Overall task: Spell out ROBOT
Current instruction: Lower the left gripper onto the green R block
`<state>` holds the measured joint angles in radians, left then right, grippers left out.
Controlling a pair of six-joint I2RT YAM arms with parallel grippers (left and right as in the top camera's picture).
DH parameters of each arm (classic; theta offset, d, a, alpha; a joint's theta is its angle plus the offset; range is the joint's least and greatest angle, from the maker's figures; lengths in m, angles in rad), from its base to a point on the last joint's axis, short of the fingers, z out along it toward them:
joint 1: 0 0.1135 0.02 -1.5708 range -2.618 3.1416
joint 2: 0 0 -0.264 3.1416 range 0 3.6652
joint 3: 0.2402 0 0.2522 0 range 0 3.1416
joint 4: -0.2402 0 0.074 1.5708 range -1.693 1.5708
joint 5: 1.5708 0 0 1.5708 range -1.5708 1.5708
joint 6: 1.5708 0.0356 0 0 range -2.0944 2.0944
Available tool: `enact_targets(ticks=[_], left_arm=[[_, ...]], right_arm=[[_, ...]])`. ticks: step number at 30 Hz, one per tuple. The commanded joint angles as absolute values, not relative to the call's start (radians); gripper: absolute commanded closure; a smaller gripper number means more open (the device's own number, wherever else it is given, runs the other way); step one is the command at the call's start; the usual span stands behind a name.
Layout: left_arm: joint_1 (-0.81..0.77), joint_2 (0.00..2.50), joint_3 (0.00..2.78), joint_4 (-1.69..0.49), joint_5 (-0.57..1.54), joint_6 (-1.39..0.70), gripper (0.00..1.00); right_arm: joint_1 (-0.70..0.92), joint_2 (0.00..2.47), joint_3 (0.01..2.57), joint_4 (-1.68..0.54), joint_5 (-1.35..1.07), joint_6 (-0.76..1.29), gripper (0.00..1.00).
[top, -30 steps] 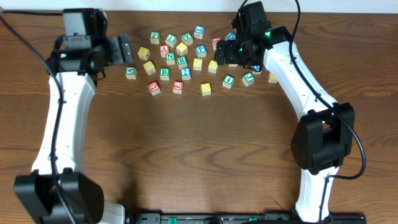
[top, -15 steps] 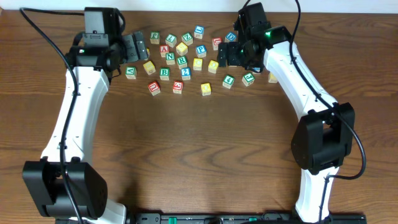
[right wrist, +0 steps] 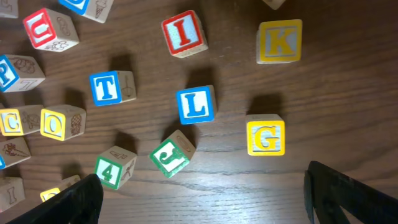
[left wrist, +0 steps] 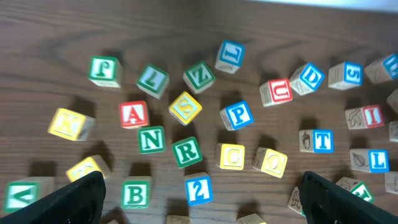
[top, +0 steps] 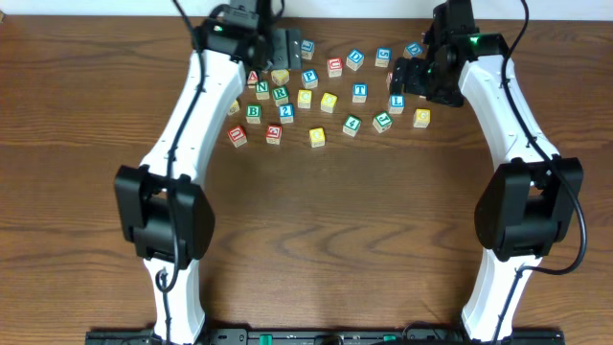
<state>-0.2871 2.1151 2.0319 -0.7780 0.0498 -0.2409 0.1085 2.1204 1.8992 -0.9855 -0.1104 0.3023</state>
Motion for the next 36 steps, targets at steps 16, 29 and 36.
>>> enact_targets(ticks=[16, 29, 36], left_arm=[[-0.291, 2.166, 2.046, -0.801, -0.076, -0.422, 0.02], [-0.282, 2.170, 2.046, -0.799, -0.075, -0.424, 0.02], [-0.281, 2.257, 2.046, -0.732, -0.072, -0.424, 0.09]], right_arm=[[0.107, 2.095, 1.919, -0.988, -0.069, 0.283, 0.01], [0.107, 2.095, 1.919, -0.988, -0.069, 0.283, 0.01], [0.107, 2.095, 1.919, -0.988, -0.069, 0.283, 0.01]])
